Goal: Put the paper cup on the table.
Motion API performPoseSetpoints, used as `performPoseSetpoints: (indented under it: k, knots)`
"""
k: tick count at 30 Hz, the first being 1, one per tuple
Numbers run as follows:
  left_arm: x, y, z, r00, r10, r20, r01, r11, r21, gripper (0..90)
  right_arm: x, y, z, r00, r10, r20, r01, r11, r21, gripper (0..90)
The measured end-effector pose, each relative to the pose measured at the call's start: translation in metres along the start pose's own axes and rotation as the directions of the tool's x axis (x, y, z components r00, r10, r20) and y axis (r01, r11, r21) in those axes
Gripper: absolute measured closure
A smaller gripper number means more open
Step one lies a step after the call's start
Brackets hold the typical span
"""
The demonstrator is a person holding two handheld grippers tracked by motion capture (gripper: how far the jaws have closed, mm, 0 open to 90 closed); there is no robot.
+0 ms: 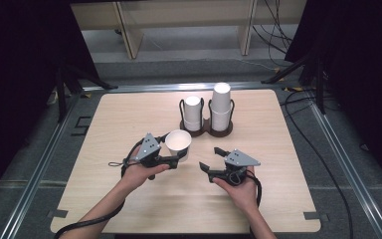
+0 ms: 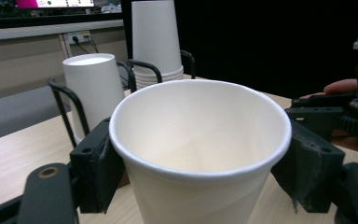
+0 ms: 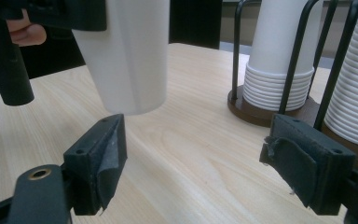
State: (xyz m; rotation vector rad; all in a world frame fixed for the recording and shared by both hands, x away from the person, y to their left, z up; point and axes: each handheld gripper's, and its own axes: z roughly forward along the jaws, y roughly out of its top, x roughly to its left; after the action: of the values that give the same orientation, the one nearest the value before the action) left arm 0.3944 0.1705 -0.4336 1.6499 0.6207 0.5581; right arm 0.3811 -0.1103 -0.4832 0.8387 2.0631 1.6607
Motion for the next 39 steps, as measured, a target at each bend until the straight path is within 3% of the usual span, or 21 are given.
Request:
performPoseSetpoints:
  k: [6,7,11,12,14,15,19,20,21,23,24,27,28,29,33,35,37,38,39]
  knots:
    - [0.010,-0.006,-0.010,0.9993,-0.013,-0.034,0.013,0.9999,-0.001,23.6,-0.001,0.000,-0.002,0.9998,0.018,0.006,-0.018,0.9998,-0.012,20.8]
    - [0.012,-0.007,-0.011,0.9990,-0.011,-0.043,0.011,0.9999,0.000,23.6,-0.003,0.000,-0.002,1.0000,0.001,0.006,-0.001,1.0000,-0.009,20.9]
    - [0.019,-0.012,-0.018,0.9978,-0.011,-0.065,0.010,0.9999,-0.010,23.8,-0.003,-0.001,-0.003,0.9994,0.030,0.015,-0.030,0.9995,-0.010,21.0]
    - [0.020,-0.013,-0.021,0.9971,-0.006,-0.075,0.006,1.0000,0.006,23.7,-0.005,-0.001,-0.002,0.9996,0.007,0.028,-0.006,0.9998,-0.018,21.1]
    - [0.023,-0.016,-0.022,0.9966,-0.013,-0.081,0.012,0.9998,-0.017,23.9,-0.003,-0.001,-0.003,0.9992,0.035,0.020,-0.034,0.9993,-0.015,21.1]
    - [0.025,-0.016,-0.026,0.9957,0.001,-0.093,0.000,1.0000,0.008,23.9,-0.003,-0.001,-0.004,0.9994,0.029,0.021,-0.029,0.9995,-0.015,21.1]
    - [0.030,-0.021,-0.032,0.9933,-0.004,-0.116,0.005,0.9999,0.014,23.9,-0.006,-0.001,-0.003,0.9995,0.010,0.031,-0.009,0.9996,-0.029,21.2]
    - [0.031,-0.023,-0.032,0.9938,-0.003,-0.112,0.002,0.9999,-0.012,23.9,-0.006,-0.001,-0.003,0.9994,0.009,0.034,-0.008,0.9996,-0.028,21.2]
    - [0.032,-0.024,-0.035,0.9921,-0.002,-0.126,0.004,0.9999,0.011,23.9,-0.006,-0.001,-0.004,0.9994,0.007,0.035,-0.006,0.9998,-0.018,21.2]
    - [0.034,-0.026,-0.038,0.9912,-0.002,-0.132,0.003,0.9999,0.010,23.9,-0.006,-0.001,-0.003,0.9994,0.015,0.031,-0.014,0.9998,-0.016,21.3]
    - [0.034,-0.027,-0.040,0.9906,-0.004,-0.137,0.005,0.9999,0.010,23.9,-0.004,-0.001,-0.004,0.9987,0.046,0.022,-0.046,0.9989,-0.010,21.4]
    - [0.038,-0.030,-0.044,0.9881,-0.002,-0.154,0.004,0.9999,0.015,24.0,-0.004,-0.001,-0.004,0.9985,0.049,0.025,-0.048,0.9988,-0.010,21.5]
    - [0.040,-0.032,-0.044,0.9884,-0.008,-0.152,0.008,1.0000,-0.003,24.0,-0.005,-0.001,-0.004,0.9985,0.045,0.030,-0.045,0.9989,-0.011,21.5]
    - [0.040,-0.032,-0.047,0.9862,-0.008,-0.165,0.010,0.9998,0.016,24.0,-0.005,-0.001,-0.004,0.9988,0.037,0.034,-0.037,0.9993,-0.011,21.5]
    - [0.045,-0.035,-0.051,0.9817,-0.011,-0.190,0.012,0.9999,0.004,24.0,-0.005,-0.001,-0.005,0.9984,0.036,0.044,-0.035,0.9992,-0.022,21.6]
    - [0.047,-0.036,-0.056,0.9788,-0.004,-0.205,0.009,0.9997,0.022,24.1,-0.006,-0.001,-0.005,0.9984,0.033,0.046,-0.032,0.9992,-0.021,21.8]
    - [0.050,-0.038,-0.057,0.9783,-0.007,-0.207,0.008,1.0000,0.003,24.2,-0.007,-0.001,-0.005,0.9984,0.027,0.049,-0.026,0.9995,-0.020,21.9]
    - [0.049,-0.038,-0.060,0.9740,-0.017,-0.226,0.024,0.9993,0.028,24.2,-0.007,-0.001,-0.006,0.9981,0.029,0.054,-0.028,0.9994,-0.018,21.9]
    - [0.050,-0.039,-0.061,0.9743,-0.009,-0.225,0.015,0.9996,0.024,24.2,-0.007,-0.001,-0.006,0.9981,0.030,0.055,-0.029,0.9994,-0.018,21.9]
